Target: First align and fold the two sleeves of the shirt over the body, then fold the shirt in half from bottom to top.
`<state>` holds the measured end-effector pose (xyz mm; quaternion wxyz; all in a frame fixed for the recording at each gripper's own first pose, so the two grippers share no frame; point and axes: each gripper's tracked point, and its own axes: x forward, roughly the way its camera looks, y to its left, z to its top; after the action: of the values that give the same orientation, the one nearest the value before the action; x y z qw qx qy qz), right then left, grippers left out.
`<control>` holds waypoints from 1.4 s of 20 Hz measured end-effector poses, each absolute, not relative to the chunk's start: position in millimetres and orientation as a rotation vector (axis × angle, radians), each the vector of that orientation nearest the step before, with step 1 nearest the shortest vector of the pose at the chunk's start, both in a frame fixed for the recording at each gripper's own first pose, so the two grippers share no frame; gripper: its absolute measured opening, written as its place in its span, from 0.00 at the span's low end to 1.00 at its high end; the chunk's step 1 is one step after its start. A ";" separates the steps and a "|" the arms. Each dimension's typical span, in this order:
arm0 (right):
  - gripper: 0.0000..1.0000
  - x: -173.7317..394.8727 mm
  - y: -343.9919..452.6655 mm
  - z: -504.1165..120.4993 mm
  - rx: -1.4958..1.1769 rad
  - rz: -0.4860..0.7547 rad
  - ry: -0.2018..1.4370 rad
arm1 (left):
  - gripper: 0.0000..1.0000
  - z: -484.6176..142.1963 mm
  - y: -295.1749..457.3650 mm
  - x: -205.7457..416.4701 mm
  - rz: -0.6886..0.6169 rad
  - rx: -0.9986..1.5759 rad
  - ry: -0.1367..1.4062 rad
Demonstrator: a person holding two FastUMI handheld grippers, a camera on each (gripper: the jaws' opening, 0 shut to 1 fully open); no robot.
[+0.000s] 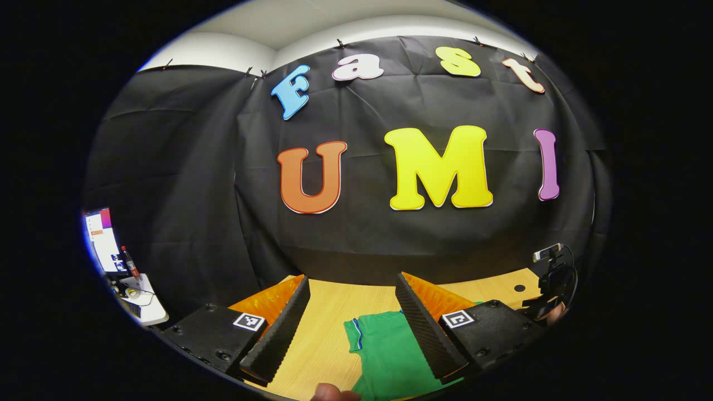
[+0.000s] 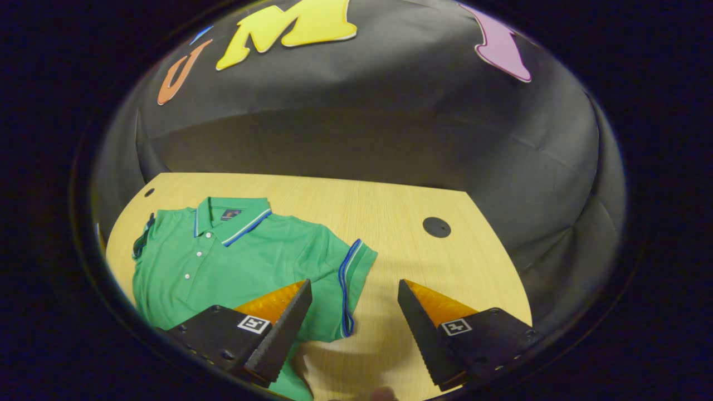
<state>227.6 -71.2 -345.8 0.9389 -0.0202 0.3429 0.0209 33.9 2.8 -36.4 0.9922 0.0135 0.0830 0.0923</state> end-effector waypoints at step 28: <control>0.00 225.5 -30.1 -312.7 0.088 0.103 0.753 | 0.99 -45.0 -2.0 34.2 0.166 0.037 0.189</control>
<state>225.5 -30.1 -312.7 0.9276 0.0430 0.3676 0.0500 34.2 -2.0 -45.0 0.9919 0.0185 0.0942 0.0827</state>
